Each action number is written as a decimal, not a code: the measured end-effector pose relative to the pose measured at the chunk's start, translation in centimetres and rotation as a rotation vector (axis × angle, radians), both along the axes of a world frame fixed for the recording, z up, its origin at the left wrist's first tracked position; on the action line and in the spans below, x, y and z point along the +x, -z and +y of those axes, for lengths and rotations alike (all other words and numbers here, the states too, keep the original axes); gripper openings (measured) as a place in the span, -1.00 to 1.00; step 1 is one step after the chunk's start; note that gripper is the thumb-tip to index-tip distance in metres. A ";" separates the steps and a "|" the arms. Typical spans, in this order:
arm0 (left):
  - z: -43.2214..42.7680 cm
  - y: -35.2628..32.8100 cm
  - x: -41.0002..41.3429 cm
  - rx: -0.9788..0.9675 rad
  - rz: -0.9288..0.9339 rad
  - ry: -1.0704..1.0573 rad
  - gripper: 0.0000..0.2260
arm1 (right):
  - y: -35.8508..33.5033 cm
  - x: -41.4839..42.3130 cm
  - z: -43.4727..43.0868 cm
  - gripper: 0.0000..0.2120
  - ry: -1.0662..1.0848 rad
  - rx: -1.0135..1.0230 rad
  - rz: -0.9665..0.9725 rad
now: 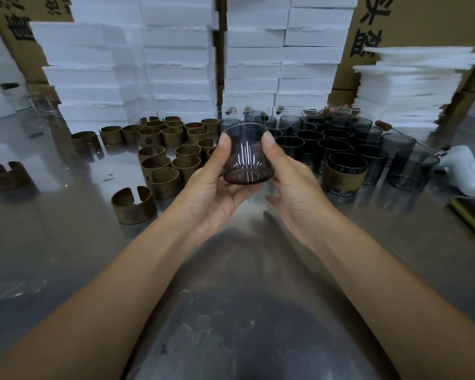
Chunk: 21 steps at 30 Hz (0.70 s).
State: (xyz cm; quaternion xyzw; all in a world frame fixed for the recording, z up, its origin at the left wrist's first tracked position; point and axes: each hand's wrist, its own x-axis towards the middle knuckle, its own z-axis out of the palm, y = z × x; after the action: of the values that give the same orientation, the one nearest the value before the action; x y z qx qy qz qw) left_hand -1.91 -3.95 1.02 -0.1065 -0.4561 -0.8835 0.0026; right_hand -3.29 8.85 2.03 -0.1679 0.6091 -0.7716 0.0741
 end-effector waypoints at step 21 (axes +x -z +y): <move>0.1 0.1 0.1 -0.242 -0.021 -0.173 -0.57 | 0.4 -0.1 -0.3 -0.73 0.175 -0.001 0.170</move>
State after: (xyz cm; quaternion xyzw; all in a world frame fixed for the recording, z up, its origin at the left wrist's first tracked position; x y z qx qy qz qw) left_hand -1.82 -3.88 0.89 -0.0572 -0.5668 -0.8196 0.0612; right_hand -3.42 8.55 1.64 -0.1793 0.6250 -0.7584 -0.0455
